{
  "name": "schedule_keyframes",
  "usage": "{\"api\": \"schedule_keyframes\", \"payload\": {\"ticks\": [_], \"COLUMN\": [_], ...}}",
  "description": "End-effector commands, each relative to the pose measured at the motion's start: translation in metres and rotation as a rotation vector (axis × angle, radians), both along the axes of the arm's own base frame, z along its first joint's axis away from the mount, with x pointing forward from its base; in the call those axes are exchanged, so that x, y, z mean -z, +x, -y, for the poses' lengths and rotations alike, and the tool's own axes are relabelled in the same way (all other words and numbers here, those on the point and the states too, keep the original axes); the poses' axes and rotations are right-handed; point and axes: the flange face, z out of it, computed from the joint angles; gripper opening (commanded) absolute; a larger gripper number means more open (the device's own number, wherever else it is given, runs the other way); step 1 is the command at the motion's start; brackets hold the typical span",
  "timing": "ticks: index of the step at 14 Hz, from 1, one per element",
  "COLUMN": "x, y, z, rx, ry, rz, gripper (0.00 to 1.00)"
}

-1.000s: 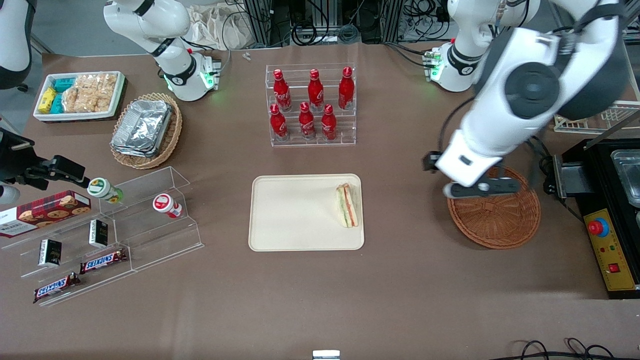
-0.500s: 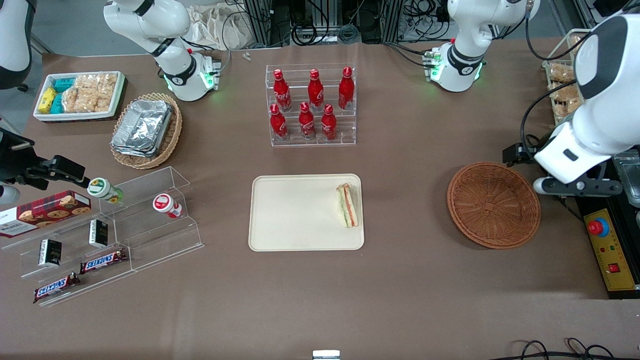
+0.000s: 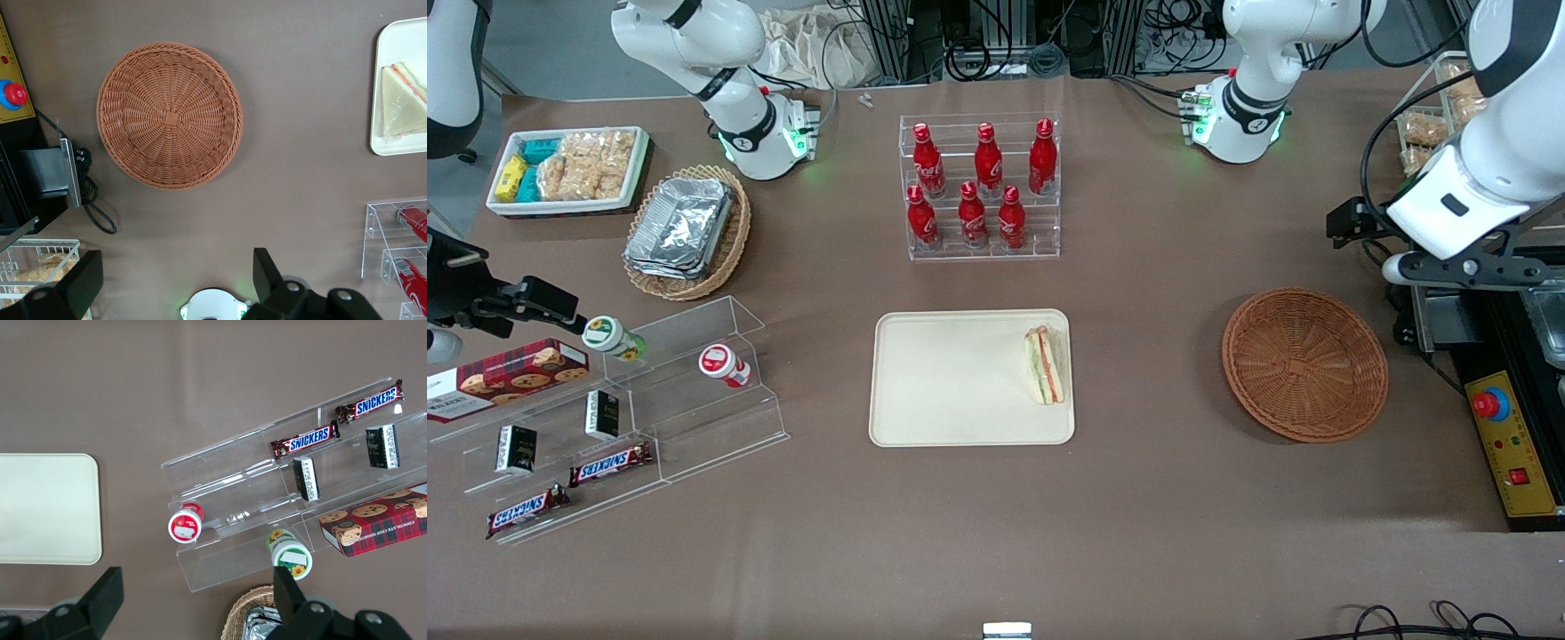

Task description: Place sandwich from basket to tray

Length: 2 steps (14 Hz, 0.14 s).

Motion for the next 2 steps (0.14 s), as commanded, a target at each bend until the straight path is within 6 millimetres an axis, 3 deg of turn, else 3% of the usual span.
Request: {"api": "schedule_keyframes", "payload": {"ticks": [1,2], "x": [-0.0004,-0.0004], "y": [-0.0056,-0.0056], "z": [-0.0033,-0.0035], "rx": [-0.005,-0.009], "ry": [-0.008,-0.006], "rz": [-0.007,-0.007], "gripper": [1.0,1.0]}}
